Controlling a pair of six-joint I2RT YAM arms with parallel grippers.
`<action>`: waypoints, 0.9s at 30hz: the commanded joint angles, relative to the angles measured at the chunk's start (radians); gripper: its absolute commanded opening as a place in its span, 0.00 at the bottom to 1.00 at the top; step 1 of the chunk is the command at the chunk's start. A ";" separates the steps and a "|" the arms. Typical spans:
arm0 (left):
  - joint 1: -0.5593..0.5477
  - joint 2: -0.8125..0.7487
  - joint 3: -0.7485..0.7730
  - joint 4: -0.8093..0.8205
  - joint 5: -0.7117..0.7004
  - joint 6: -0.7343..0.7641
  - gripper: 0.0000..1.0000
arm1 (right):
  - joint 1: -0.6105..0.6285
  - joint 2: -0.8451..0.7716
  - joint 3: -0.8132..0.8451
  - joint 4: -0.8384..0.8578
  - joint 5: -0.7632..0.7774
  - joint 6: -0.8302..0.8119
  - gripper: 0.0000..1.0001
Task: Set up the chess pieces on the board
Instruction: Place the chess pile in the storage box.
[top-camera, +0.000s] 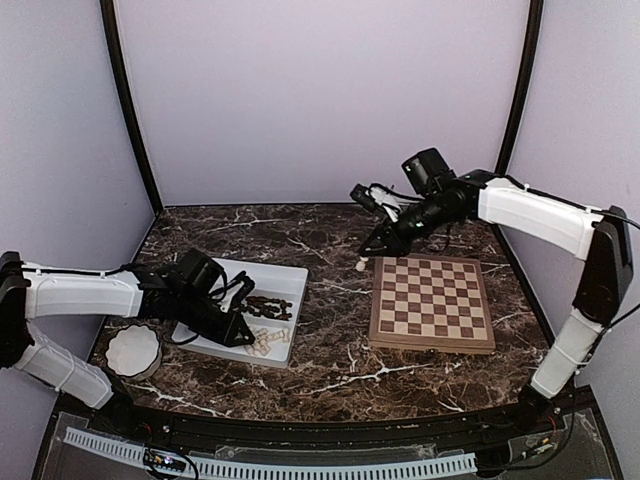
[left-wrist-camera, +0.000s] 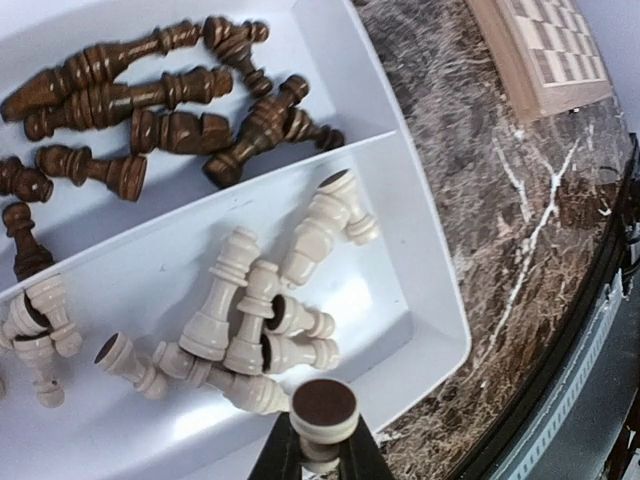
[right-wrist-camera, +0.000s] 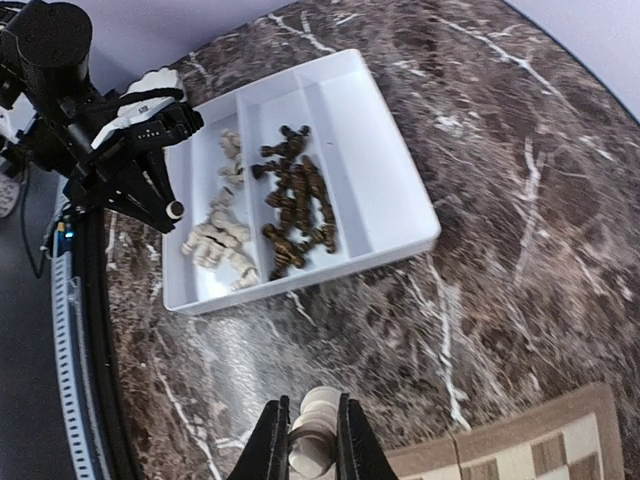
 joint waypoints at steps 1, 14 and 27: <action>0.004 0.105 0.066 -0.153 -0.045 -0.030 0.06 | -0.084 -0.171 -0.237 0.057 0.186 -0.106 0.00; 0.003 0.260 0.141 -0.281 -0.009 0.054 0.08 | -0.280 -0.580 -0.675 0.008 0.297 -0.194 0.00; 0.003 0.293 0.224 -0.391 -0.059 0.085 0.39 | -0.319 -0.702 -0.782 -0.009 0.331 -0.242 0.00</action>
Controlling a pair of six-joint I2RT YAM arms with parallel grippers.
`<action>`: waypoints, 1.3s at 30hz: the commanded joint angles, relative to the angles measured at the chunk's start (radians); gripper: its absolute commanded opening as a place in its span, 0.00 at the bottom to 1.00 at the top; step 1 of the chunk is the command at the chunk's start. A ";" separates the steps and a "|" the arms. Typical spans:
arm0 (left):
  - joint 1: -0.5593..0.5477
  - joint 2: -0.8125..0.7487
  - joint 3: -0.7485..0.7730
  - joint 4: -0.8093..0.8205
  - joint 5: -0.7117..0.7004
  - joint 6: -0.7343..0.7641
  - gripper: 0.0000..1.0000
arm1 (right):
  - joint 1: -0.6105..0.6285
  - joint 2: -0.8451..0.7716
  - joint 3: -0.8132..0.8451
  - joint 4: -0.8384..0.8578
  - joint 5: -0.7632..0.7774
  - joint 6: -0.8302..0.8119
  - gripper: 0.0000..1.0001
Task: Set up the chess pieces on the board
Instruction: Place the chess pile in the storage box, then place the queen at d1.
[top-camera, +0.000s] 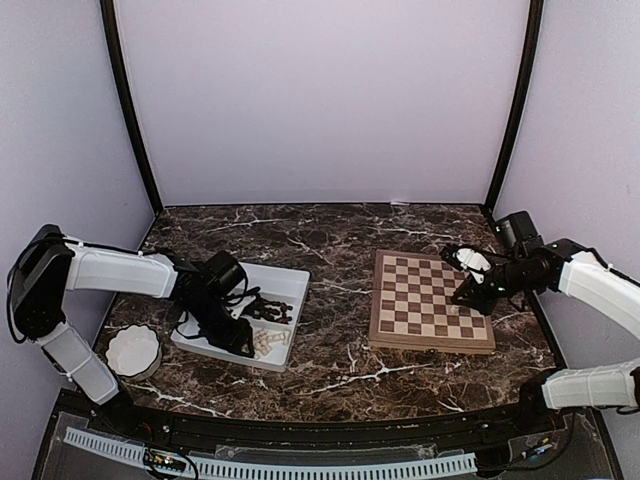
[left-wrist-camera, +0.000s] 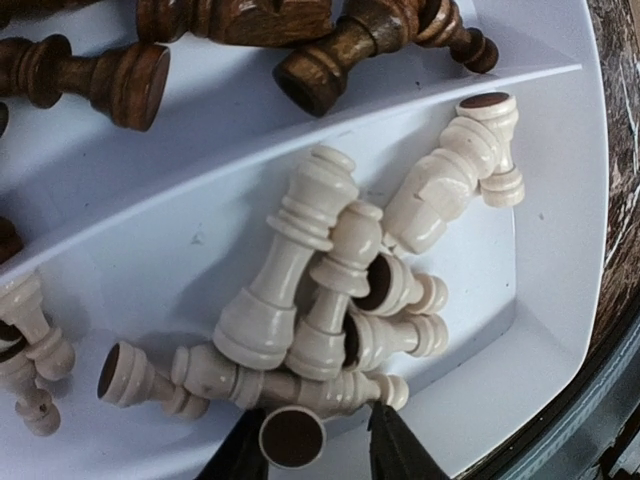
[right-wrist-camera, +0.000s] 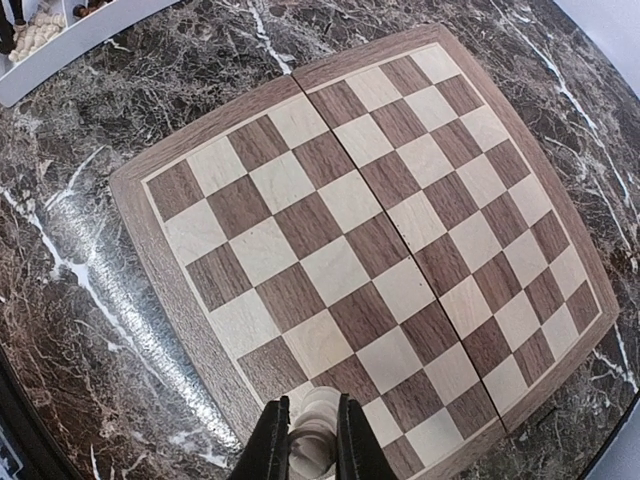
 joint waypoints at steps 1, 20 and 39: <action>0.001 -0.004 0.036 -0.107 -0.026 0.017 0.40 | -0.007 -0.021 -0.011 0.003 0.017 -0.031 0.00; 0.002 0.010 0.265 -0.258 -0.045 0.072 0.49 | -0.221 -0.036 0.017 -0.200 -0.014 -0.172 0.00; 0.000 -0.010 0.306 -0.205 -0.084 0.051 0.49 | -0.166 0.051 -0.023 -0.164 -0.085 -0.328 0.00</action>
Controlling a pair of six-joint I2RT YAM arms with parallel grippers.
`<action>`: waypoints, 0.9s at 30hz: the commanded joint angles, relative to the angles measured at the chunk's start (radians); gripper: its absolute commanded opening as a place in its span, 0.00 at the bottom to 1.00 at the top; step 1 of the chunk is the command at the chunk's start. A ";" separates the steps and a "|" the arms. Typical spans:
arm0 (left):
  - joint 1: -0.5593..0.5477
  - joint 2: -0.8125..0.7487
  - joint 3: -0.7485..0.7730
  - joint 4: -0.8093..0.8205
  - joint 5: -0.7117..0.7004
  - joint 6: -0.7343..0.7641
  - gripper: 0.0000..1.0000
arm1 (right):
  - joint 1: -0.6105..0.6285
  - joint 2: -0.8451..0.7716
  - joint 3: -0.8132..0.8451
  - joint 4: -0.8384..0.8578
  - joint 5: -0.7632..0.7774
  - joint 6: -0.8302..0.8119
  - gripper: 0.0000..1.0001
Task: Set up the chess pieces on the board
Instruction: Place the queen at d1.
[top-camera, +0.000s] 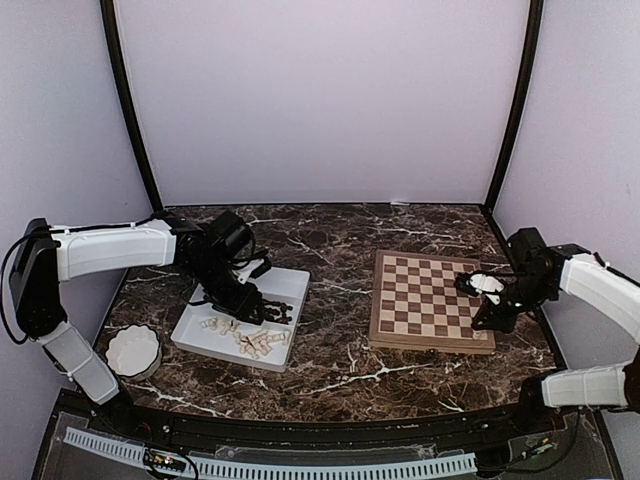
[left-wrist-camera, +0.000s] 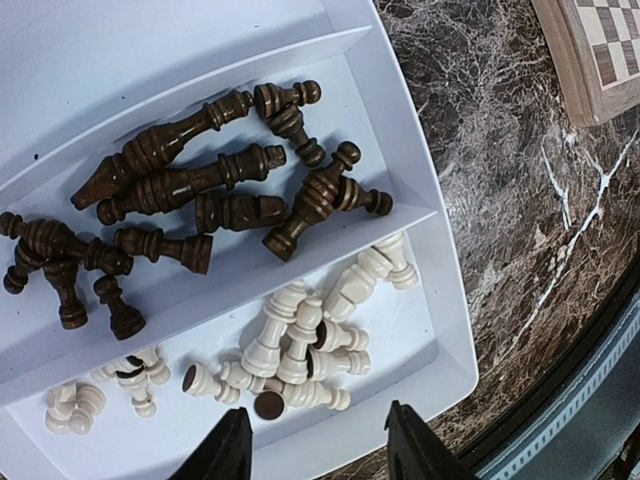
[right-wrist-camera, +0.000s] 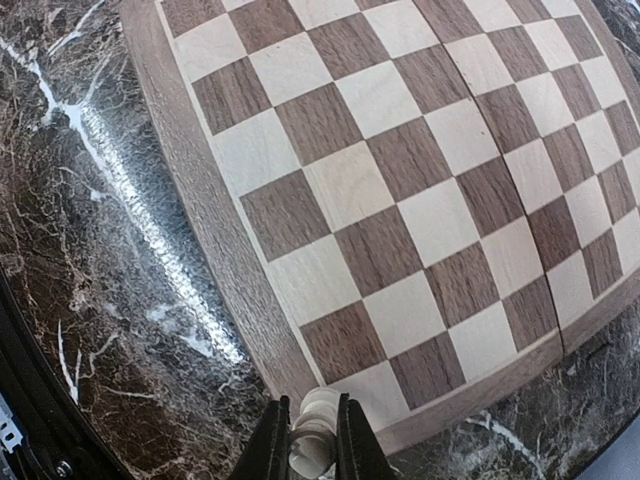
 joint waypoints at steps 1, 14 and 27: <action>0.002 -0.024 0.008 0.016 0.003 -0.008 0.49 | 0.046 0.044 0.027 0.067 -0.042 -0.002 0.00; 0.000 -0.021 0.014 0.038 0.018 -0.024 0.49 | 0.155 0.092 0.027 0.182 -0.057 0.069 0.00; 0.000 -0.034 0.006 0.050 0.026 -0.037 0.49 | 0.238 0.156 0.037 0.262 -0.075 0.126 0.00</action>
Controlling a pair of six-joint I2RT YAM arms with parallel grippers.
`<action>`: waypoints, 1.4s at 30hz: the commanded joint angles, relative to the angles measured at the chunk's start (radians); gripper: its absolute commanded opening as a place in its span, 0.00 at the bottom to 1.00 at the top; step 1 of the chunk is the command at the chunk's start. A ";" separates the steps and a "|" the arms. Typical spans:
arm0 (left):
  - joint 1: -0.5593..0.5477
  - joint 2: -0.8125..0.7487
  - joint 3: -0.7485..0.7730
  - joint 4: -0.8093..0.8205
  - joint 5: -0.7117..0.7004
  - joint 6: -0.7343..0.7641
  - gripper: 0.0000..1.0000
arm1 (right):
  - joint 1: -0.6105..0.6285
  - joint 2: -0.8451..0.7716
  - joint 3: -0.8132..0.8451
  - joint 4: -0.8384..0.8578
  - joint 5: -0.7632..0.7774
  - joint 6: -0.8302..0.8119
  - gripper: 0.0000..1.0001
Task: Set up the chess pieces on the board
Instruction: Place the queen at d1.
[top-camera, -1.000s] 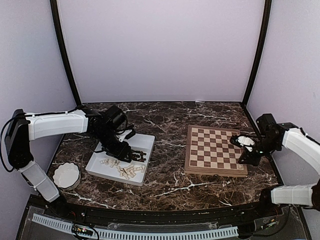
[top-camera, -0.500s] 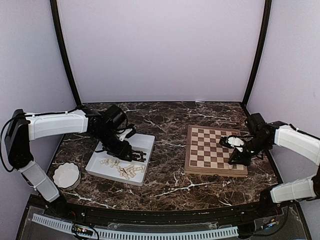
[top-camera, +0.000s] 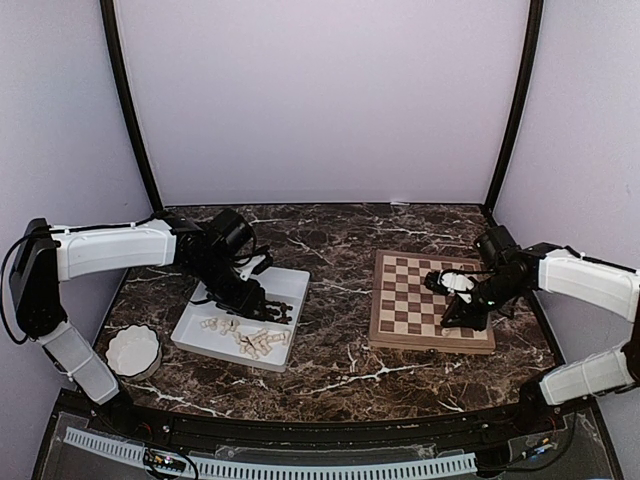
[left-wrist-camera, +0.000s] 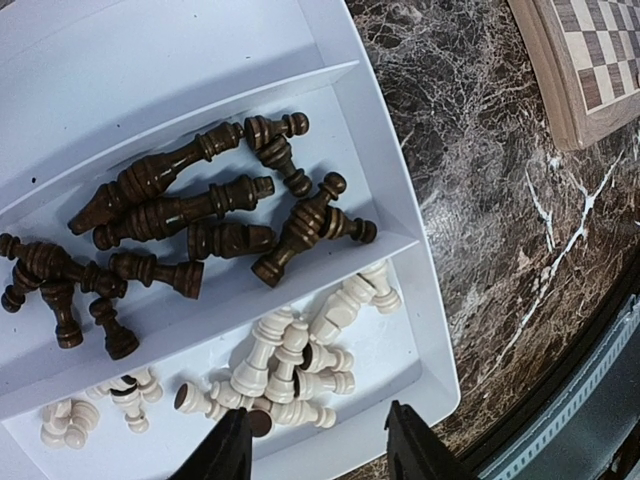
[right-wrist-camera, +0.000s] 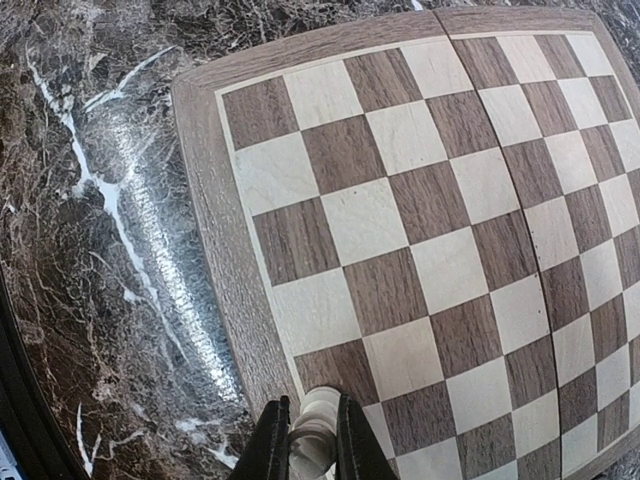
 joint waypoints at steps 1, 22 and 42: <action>0.000 -0.036 0.005 0.001 0.013 -0.009 0.49 | 0.021 0.017 0.029 0.048 -0.019 0.027 0.00; 0.000 -0.016 -0.001 0.021 0.027 -0.003 0.49 | 0.029 0.038 0.027 0.071 -0.019 0.044 0.00; 0.000 -0.047 -0.038 0.041 0.029 -0.026 0.49 | 0.093 0.114 0.080 0.130 -0.056 0.080 0.00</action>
